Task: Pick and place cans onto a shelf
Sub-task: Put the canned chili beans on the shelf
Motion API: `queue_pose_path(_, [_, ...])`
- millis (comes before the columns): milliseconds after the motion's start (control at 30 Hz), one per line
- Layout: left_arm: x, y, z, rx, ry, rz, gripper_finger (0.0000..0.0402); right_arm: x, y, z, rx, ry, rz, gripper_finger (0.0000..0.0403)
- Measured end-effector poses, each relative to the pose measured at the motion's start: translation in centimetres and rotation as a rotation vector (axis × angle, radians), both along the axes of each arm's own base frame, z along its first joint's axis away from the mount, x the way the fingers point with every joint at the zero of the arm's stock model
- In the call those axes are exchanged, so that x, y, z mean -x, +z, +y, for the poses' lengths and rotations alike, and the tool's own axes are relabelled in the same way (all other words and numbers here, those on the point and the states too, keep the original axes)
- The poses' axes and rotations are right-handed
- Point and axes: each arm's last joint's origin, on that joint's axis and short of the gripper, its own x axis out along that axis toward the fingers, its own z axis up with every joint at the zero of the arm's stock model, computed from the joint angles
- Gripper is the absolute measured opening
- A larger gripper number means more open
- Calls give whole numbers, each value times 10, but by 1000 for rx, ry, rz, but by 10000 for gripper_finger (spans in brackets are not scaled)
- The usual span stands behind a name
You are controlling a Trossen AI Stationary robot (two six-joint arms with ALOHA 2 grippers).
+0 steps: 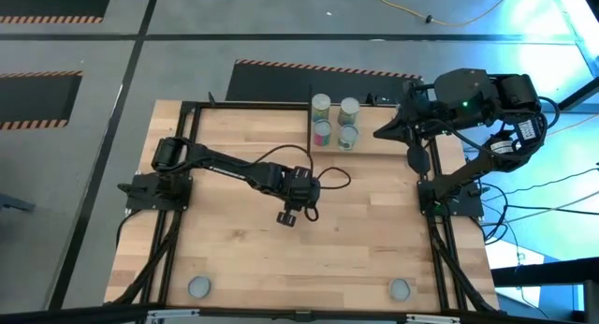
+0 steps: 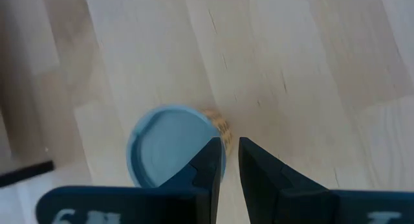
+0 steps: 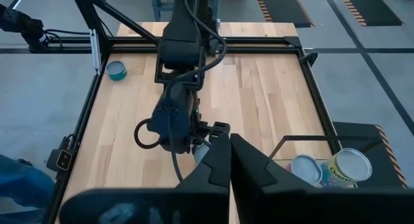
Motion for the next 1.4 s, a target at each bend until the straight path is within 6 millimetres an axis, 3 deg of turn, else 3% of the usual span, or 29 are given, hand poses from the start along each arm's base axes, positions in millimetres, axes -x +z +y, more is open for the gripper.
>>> queue_pose_path(700, [-2, -5, 20, 56, 55, 21, 47, 0, 0, 0, 3, 1, 3, 5])
queue_pose_path(833, [-2, -5, 21, 141, 51, 26, 47, 0, 0, 0, 3, 1, 3, 5])
queue_pose_path(1400, [-3, -8, 22, 132, 49, 29, 47, 0, 0, 0, 3, 1, 3, 5])
